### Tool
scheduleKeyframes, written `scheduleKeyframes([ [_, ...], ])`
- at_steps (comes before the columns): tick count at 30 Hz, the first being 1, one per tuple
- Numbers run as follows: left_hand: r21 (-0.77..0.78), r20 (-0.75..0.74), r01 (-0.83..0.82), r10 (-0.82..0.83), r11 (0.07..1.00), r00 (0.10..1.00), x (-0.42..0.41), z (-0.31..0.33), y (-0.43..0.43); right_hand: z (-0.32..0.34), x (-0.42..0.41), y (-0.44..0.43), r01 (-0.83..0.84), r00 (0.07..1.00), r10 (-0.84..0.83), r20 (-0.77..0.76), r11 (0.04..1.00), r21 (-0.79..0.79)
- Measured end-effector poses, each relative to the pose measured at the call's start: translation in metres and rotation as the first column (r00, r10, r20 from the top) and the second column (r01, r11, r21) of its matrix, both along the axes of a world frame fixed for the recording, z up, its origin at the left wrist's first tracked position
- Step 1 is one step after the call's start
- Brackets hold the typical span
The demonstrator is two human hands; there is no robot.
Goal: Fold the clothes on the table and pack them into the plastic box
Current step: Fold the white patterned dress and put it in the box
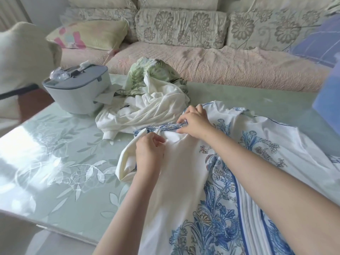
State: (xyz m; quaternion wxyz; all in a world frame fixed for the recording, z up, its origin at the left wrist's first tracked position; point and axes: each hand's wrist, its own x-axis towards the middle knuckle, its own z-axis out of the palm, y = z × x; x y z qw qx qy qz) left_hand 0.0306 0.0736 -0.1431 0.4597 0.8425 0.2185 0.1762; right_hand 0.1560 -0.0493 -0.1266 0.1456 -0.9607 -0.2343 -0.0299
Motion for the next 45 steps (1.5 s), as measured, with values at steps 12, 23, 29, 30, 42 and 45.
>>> scheduleKeyframes([
  [12,0.231,0.096,-0.096,0.075,0.968,0.993,-0.007,0.017,0.016,0.025,0.007,0.041,0.087,0.992,-0.116,0.053,0.923,0.376],
  [23,0.412,-0.100,-0.095,0.149,0.906,0.984,0.009,-0.004,0.033,0.037,-0.007,0.033,-0.162,0.987,0.162,-0.002,0.984,0.072],
  [29,0.455,-0.211,-0.008,0.116,0.891,0.971,0.011,-0.009,0.032,0.031,-0.018,0.046,-0.196,0.980,0.198,0.028,0.979,-0.062],
  [30,0.448,-0.228,0.015,0.098,0.894,0.969,0.011,-0.007,0.030,0.030,-0.017,0.046,-0.190,0.981,0.191,0.042,0.982,-0.016],
  [42,-0.609,0.044,-0.145,0.216,0.780,0.976,0.001,0.033,0.048,0.025,0.016,0.065,0.112,0.989,-0.145,0.014,0.819,0.563],
  [45,-0.660,-0.018,-0.180,0.225,0.729,0.974,0.002,0.032,0.050,0.017,0.015,0.068,0.110,0.988,-0.146,0.047,0.887,0.448],
])
